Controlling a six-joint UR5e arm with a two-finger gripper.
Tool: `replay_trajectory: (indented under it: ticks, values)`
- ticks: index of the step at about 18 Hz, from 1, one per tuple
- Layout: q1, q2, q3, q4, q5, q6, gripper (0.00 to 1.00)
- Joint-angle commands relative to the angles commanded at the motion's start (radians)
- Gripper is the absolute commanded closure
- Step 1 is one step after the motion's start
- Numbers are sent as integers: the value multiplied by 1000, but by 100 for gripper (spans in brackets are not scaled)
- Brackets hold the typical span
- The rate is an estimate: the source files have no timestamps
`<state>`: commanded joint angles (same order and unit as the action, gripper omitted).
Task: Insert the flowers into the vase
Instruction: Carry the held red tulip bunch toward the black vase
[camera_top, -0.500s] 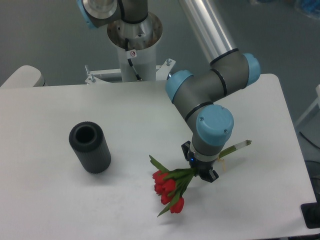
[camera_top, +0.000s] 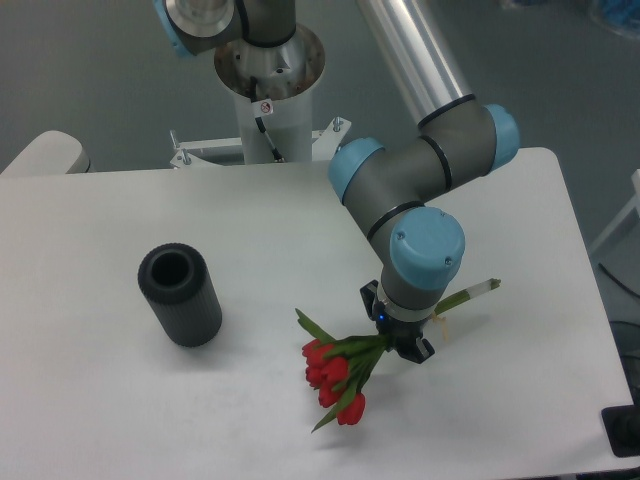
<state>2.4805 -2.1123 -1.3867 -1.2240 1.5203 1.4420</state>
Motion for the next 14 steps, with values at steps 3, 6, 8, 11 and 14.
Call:
replay_trajectory:
  ticks: [3,6,8,11,14]
  values:
    - [-14,14,-3,9,-89,-78,94]
    - [-12,43,0,11,-222,-103,94]
    - [-14,55,-2,15,-311,-133,95]
    - [-21,72,-8,50,-400,-176,95]
    - [-37,87,-9,52,-495,-215,95]
